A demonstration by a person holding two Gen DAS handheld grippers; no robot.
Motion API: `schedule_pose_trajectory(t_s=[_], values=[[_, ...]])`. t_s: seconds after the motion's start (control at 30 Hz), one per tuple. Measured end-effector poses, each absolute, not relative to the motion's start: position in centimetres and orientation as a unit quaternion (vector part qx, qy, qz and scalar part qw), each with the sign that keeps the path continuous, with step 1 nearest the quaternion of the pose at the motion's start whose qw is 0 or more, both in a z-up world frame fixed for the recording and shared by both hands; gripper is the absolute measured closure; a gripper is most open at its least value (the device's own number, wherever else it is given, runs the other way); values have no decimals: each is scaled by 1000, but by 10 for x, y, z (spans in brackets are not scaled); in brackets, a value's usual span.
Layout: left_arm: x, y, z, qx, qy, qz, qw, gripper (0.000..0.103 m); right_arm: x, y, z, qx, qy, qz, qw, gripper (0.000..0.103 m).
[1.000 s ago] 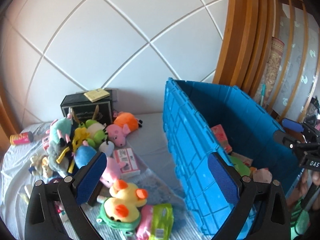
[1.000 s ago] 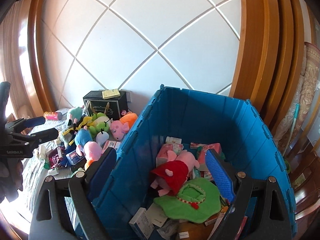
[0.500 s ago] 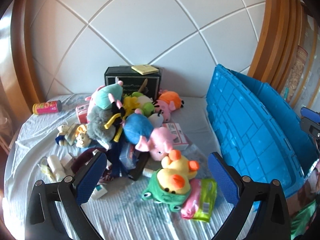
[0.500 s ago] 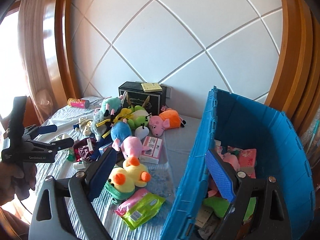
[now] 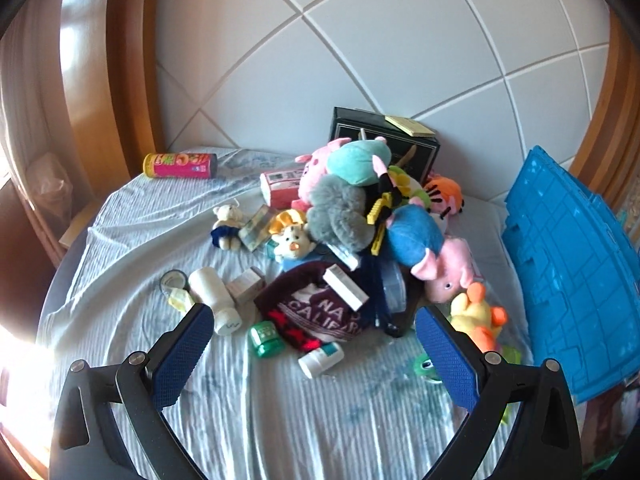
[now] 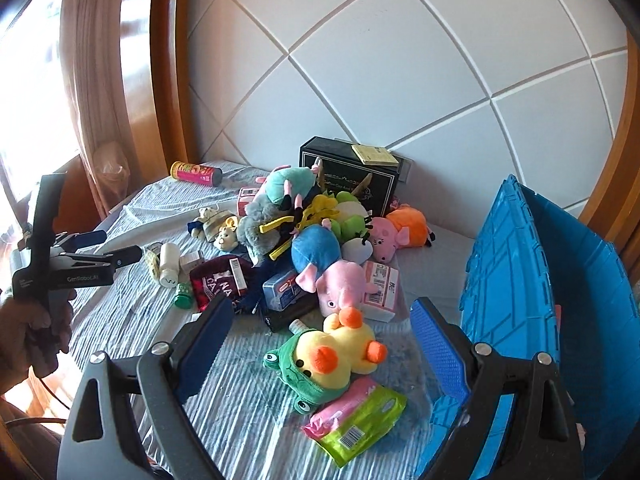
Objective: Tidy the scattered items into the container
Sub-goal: 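Move both grippers back to the pile on the bed, then grasp the small clear snack packet with the left gripper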
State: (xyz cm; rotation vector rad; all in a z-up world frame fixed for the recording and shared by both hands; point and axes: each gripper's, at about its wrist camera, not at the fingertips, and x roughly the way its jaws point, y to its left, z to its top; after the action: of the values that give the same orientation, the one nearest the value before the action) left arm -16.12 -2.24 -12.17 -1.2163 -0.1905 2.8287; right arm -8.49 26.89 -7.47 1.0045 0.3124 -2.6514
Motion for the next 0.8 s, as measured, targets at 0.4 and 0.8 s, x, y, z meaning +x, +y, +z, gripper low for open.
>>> schedule_pose_trajectory(t_s=[0.4, 0.8], values=[[-185, -117, -191, -445, -64, 893, -24, 1, -96, 211, -127, 401, 101, -902, 127, 12], [-248, -176, -284, -496, -89, 862, -57, 16, -106, 167, -144, 430, 125, -885, 123, 12]])
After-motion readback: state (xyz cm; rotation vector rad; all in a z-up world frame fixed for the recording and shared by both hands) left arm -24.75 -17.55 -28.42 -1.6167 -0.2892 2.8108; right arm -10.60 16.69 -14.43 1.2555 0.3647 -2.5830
